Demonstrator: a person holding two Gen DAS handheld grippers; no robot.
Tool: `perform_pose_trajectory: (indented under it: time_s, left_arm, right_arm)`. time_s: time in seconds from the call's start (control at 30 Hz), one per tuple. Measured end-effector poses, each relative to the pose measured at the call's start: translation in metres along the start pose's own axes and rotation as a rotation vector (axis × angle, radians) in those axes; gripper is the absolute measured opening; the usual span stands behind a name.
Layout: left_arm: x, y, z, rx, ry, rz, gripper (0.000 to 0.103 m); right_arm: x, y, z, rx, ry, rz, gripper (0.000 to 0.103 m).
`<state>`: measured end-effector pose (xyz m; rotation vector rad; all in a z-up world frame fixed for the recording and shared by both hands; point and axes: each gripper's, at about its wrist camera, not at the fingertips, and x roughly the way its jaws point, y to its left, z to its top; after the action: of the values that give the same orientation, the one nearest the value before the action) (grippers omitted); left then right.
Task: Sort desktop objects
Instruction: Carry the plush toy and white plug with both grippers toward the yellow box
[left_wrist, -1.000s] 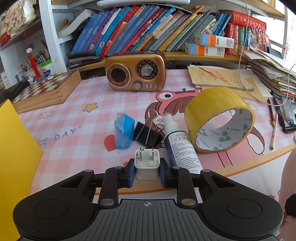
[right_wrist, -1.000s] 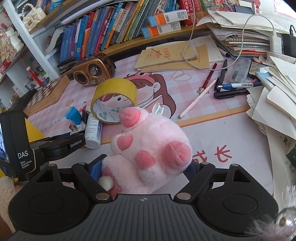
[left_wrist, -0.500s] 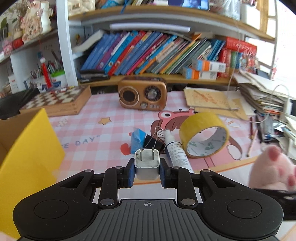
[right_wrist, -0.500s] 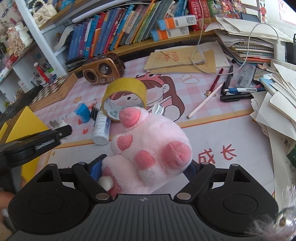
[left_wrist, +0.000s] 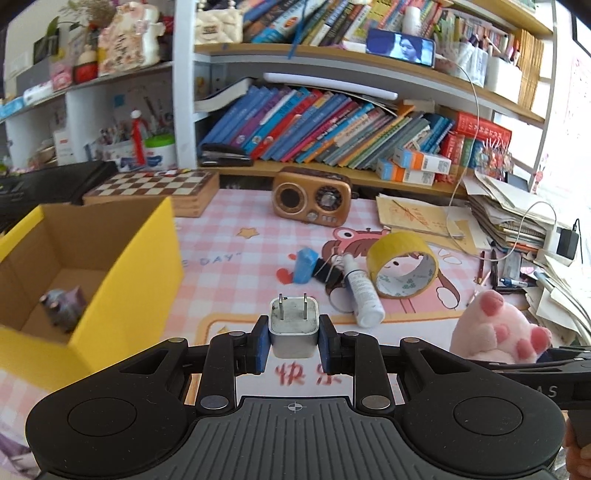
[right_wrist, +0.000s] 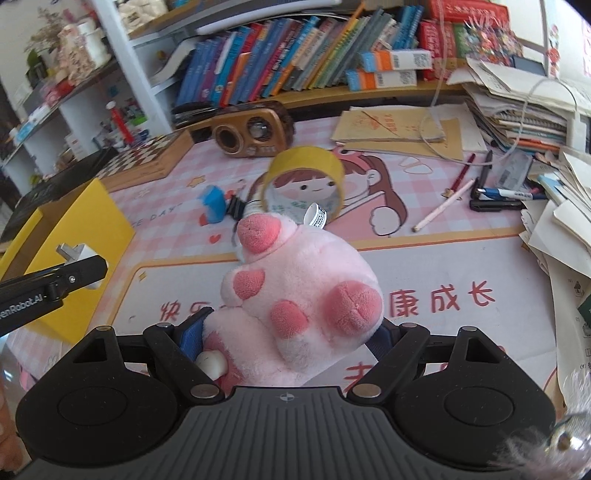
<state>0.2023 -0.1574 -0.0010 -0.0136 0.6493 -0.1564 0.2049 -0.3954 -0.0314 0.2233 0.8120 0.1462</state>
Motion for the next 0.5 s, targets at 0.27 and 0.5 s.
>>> perform_pose_trajectory:
  time_s: [0.27, 0.5]
  left_arm:
    - [-0.027, 0.022, -0.02, -0.027, 0.005, -0.003, 0.025]
    - [-0.047, 0.048, -0.03, -0.04, -0.001, -0.016, 0.025]
  right_arm:
    - [-0.008, 0.03, -0.013, -0.03, 0.005, 0.004, 0.082]
    - [-0.016, 0.063, -0.024, -0.05, 0.002, 0.0, 0.082]
